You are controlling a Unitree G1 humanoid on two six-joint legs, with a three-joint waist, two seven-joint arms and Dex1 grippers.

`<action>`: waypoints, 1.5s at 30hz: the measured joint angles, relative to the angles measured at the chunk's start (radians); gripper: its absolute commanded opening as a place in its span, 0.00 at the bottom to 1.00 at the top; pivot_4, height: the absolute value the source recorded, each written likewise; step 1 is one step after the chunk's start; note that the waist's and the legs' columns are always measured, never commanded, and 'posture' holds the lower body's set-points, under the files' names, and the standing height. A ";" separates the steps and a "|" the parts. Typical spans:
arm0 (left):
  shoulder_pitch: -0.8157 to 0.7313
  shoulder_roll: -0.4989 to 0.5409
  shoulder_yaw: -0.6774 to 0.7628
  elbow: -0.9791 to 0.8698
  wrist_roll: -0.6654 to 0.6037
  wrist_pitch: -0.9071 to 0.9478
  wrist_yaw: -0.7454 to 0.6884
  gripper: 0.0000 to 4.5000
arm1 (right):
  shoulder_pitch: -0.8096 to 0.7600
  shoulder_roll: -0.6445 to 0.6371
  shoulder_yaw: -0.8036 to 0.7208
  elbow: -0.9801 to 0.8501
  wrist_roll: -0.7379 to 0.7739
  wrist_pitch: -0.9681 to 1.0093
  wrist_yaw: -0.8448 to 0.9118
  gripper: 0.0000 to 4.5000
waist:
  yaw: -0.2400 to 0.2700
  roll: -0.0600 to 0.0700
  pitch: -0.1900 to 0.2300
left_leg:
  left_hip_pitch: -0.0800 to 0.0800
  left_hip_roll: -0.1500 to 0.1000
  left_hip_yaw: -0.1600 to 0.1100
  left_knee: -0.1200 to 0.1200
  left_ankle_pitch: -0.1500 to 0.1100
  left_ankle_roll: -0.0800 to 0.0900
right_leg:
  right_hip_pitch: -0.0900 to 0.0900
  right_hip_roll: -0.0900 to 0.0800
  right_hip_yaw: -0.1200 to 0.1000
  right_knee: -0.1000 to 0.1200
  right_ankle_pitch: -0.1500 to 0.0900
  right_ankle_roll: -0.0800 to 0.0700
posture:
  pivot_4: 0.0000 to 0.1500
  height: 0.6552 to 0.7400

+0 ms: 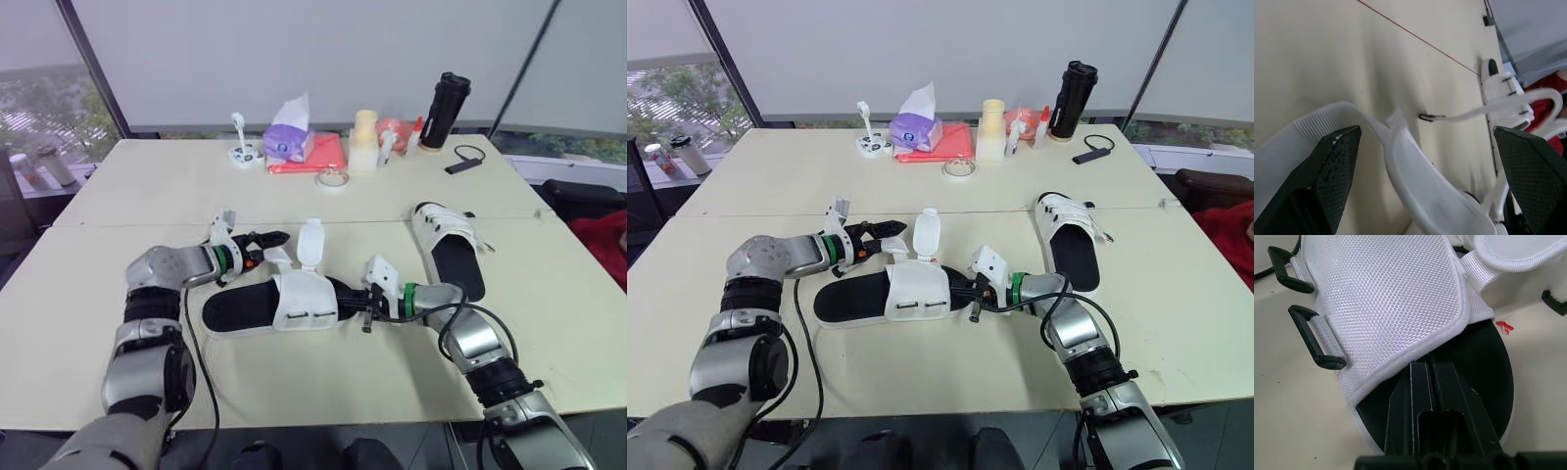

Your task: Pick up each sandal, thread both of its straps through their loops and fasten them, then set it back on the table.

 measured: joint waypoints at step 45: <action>-0.008 -0.070 0.239 0.115 -0.067 0.007 0.067 0.74 | 0.024 0.031 -0.006 -0.002 -0.001 -0.029 -0.050 0.00 | -0.002 -0.001 0.000 | 0.001 0.000 0.001 -0.006 0.001 -0.004 | -0.002 -0.001 0.000 -0.002 0.000 0.000 | 1.00 1.00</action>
